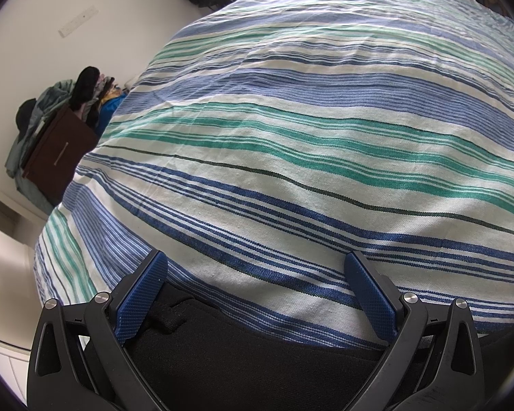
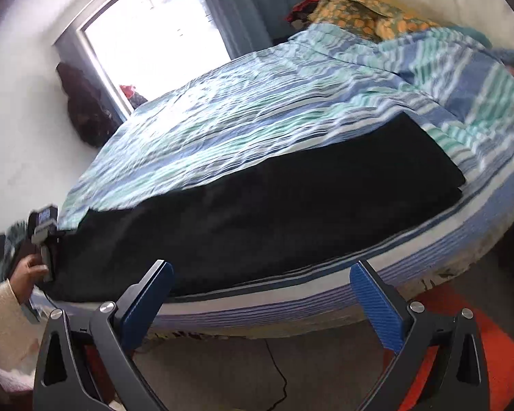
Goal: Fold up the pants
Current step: 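Lower the right tool to the pants leg ends and grasp them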
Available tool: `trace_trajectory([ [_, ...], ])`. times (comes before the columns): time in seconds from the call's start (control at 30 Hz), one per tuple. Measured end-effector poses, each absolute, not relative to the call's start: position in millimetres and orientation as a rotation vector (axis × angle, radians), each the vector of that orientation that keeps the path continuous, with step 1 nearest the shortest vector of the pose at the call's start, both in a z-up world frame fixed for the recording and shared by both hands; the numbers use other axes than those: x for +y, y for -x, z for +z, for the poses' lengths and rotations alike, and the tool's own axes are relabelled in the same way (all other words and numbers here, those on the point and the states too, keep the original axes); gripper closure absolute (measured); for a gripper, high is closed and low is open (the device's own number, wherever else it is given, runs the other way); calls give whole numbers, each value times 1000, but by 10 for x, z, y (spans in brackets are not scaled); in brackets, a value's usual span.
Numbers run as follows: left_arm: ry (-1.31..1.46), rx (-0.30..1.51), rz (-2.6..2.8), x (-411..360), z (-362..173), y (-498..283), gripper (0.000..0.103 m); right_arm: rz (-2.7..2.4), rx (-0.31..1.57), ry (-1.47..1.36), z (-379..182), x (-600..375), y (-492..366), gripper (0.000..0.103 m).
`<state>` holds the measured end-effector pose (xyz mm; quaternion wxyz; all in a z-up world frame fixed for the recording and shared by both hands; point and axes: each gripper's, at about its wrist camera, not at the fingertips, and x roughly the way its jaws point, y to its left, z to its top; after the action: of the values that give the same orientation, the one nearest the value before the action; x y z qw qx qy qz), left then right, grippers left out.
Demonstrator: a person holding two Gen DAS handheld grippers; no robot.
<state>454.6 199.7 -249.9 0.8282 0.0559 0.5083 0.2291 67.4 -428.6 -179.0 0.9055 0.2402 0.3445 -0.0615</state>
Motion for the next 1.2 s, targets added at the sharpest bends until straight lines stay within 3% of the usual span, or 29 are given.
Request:
trace_trajectory([
  [0.23, -118, 1079, 487, 1988, -2498, -4557, 0, -300, 551, -1002, -2031, -5662, -348, 3],
  [0.43, -112, 1078, 489, 1996, -2493, -4565, 0, -155, 601, -1188, -2380, -5970, -622, 12],
  [0.63, -82, 1118, 456, 2048, -2476, -4605, 0, -141, 666, -1145, -2568, -5944, -892, 16],
  [0.73, -33, 1177, 414, 2140, -2472, -4670, 1, -63, 621, -1155, -2590, -5933, -964, 25],
  [1.0, -45, 1193, 418, 1982, -2217, -4555, 2, -75, 612, -1119, -2650, -5923, -1126, 29],
  [1.03, -23, 1154, 383, 1897, -2088, -4457, 2, -85, 616, -1103, -2635, -5914, -1142, 44],
  [1.07, -12, 1124, 345, 1803, -1982, -4367, 2, -101, 634, -1079, -2620, -5903, -1161, 81],
  [1.1, -11, 1089, 298, 1656, -1846, -4250, 2, -121, 663, -1056, -2607, -5893, -1171, 94],
  [1.2, -38, 997, 91, 1015, -1490, -3847, 1, -104, 648, -1022, -2487, -5849, -1161, 93],
])
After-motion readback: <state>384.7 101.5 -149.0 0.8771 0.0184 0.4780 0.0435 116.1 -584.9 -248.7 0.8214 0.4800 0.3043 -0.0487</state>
